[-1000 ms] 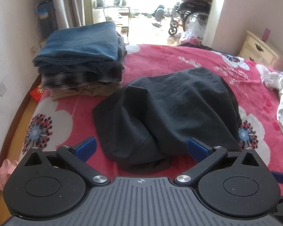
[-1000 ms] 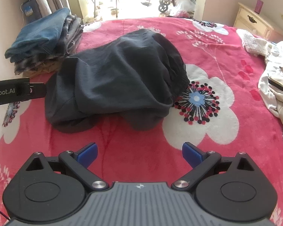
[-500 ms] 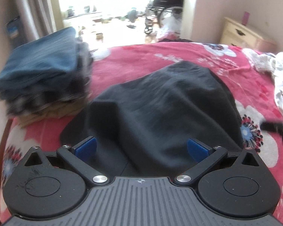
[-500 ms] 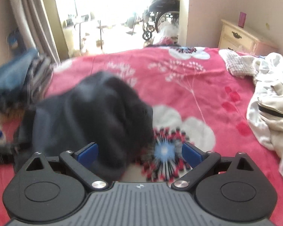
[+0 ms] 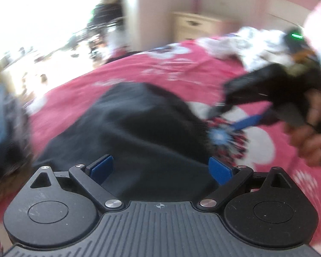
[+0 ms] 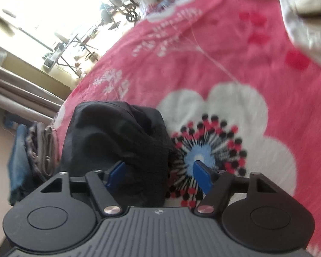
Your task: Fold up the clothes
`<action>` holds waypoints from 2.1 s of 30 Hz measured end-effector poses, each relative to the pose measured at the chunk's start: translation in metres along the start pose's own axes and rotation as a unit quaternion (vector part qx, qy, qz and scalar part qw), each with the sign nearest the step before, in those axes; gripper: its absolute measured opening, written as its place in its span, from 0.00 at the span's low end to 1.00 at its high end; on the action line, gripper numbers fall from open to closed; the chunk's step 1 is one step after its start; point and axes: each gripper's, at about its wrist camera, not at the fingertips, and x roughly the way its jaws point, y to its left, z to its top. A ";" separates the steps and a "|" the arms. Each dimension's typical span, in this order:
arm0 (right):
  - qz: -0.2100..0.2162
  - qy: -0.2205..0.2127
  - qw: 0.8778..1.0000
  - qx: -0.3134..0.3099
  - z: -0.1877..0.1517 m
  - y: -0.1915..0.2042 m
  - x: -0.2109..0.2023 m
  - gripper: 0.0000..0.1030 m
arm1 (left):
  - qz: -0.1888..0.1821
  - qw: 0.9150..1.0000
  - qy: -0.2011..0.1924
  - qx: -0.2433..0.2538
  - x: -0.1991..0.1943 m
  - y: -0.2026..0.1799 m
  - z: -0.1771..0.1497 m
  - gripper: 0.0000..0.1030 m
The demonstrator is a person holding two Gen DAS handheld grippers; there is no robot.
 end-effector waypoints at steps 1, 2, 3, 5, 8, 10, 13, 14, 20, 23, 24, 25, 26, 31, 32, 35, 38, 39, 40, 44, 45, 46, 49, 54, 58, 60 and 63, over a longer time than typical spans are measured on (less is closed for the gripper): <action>0.010 0.006 1.000 0.006 0.001 -0.003 0.005 0.65 | -0.006 1.000 0.002 0.012 0.002 -0.006 -0.001 0.94; 0.016 0.010 1.000 0.008 0.002 -0.005 0.011 0.65 | -0.012 1.000 0.004 0.023 0.005 -0.012 -0.001 0.92; 0.023 0.013 1.000 0.010 0.003 -0.006 0.016 0.64 | -0.016 0.999 0.005 0.031 0.008 -0.016 -0.002 0.88; 0.027 0.017 0.999 0.007 0.008 -0.006 0.030 0.63 | -0.018 0.999 0.011 0.043 0.015 -0.022 -0.002 0.81; 0.037 0.032 0.999 0.015 0.016 -0.009 0.050 0.59 | -0.013 0.998 0.026 0.055 0.029 -0.026 -0.002 0.81; 0.057 0.043 0.997 0.028 0.017 -0.009 0.057 0.32 | 0.001 0.997 0.039 0.061 0.040 -0.027 -0.003 0.71; 0.087 0.038 0.995 0.028 0.014 -0.004 0.050 0.22 | 0.014 0.998 0.057 0.036 0.047 -0.017 -0.002 0.52; 0.095 0.031 0.995 0.024 0.013 -0.001 0.044 0.20 | 0.013 0.998 0.061 0.019 0.047 -0.012 -0.002 0.49; 0.152 0.009 0.988 -0.018 0.000 0.029 -0.018 0.13 | 0.000 0.998 0.047 -0.036 0.009 0.006 -0.001 0.44; 0.176 0.008 0.983 -0.057 -0.013 0.048 -0.050 0.11 | -0.005 0.999 0.037 -0.040 -0.019 0.010 -0.007 0.44; 0.181 0.007 0.981 -0.076 -0.019 0.055 -0.061 0.11 | -0.010 0.998 0.037 -0.045 -0.029 0.012 -0.009 0.44; 0.185 0.006 0.978 -0.095 -0.025 0.063 -0.072 0.11 | -0.014 0.998 0.037 -0.049 -0.037 0.013 -0.011 0.45; 0.191 0.007 0.975 -0.110 -0.032 0.069 -0.083 0.11 | -0.017 0.998 0.034 -0.051 -0.047 0.012 -0.013 0.49; 0.213 0.018 0.958 -0.194 -0.069 0.099 -0.118 0.10 | -0.023 0.998 0.008 -0.063 -0.103 0.006 -0.025 0.69; 0.213 0.020 0.952 -0.216 -0.079 0.106 -0.125 0.10 | -0.026 0.997 0.004 -0.070 -0.114 0.005 -0.027 0.69; 0.231 0.032 0.942 -0.240 -0.102 0.122 -0.139 0.10 | -0.013 0.997 0.000 -0.075 -0.138 -0.002 -0.037 0.70; 0.260 0.055 0.931 -0.251 -0.124 0.139 -0.145 0.08 | -0.004 0.998 0.004 -0.065 -0.156 -0.014 -0.046 0.70; 0.260 0.058 0.927 -0.264 -0.132 0.145 -0.147 0.08 | -0.005 0.998 0.007 -0.065 -0.162 -0.018 -0.050 0.71; 0.258 0.065 0.925 -0.273 -0.140 0.149 -0.147 0.08 | -0.005 0.998 0.010 -0.068 -0.166 -0.020 -0.055 0.73; 0.241 0.107 0.925 -0.275 -0.163 0.156 -0.126 0.08 | 0.027 0.997 0.036 -0.063 -0.167 -0.029 -0.077 0.74; 0.238 0.115 0.925 -0.274 -0.166 0.157 -0.120 0.08 | 0.040 0.996 0.042 -0.062 -0.164 -0.030 -0.081 0.74; 0.236 0.121 0.925 -0.271 -0.168 0.157 -0.113 0.08 | 0.054 0.996 0.044 -0.062 -0.160 -0.030 -0.083 0.74; 0.246 0.136 0.932 -0.228 -0.167 0.154 -0.105 0.08 | 0.097 0.992 0.048 -0.061 -0.147 -0.028 -0.087 0.74; 0.274 0.148 0.945 -0.099 -0.142 0.137 -0.099 0.08 | 0.119 0.987 0.023 -0.103 -0.130 -0.015 -0.076 0.76; 0.280 0.162 0.943 -0.071 -0.115 0.146 -0.076 0.08 | 0.121 0.985 0.010 -0.122 -0.117 -0.005 -0.070 0.78; 0.282 0.175 0.940 -0.073 -0.104 0.159 -0.060 0.07 | 0.129 0.984 0.016 -0.125 -0.110 -0.004 -0.070 0.78; 0.277 0.191 0.937 -0.090 -0.089 0.184 -0.033 0.07 | 0.148 0.979 0.029 -0.138 -0.101 0.004 -0.073 0.78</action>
